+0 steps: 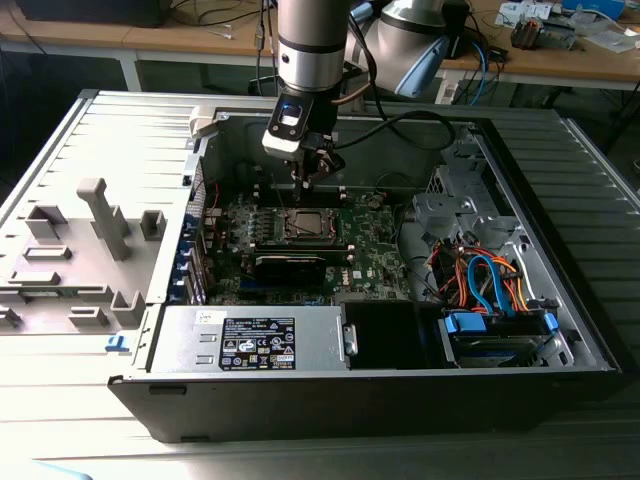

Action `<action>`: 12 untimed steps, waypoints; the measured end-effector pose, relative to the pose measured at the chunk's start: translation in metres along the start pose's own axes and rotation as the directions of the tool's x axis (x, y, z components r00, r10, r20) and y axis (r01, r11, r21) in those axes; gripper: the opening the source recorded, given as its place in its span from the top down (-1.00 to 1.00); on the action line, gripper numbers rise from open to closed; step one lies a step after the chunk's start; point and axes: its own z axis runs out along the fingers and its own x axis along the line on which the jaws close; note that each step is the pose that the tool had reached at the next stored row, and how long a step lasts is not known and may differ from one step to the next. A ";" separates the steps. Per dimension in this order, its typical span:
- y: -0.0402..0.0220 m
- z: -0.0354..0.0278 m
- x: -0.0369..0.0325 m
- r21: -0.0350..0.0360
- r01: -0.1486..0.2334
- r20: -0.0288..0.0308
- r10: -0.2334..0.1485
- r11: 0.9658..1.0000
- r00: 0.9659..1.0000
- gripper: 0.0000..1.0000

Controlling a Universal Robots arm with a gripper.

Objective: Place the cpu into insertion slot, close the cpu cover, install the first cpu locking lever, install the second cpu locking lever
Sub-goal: 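Install the first cpu locking lever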

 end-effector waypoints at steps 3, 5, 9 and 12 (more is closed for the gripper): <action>0.0000 0.0000 0.0000 0.000 0.011 0.000 -0.011 1.000 1.000 0.79; 0.0000 0.0000 0.0000 0.000 0.018 0.001 -0.018 1.000 1.000 0.79; 0.0000 0.0000 0.0000 -0.001 0.028 0.001 -0.028 1.000 1.000 0.79; 0.0000 0.0000 0.0000 -0.001 0.036 0.001 -0.036 0.999 0.999 0.79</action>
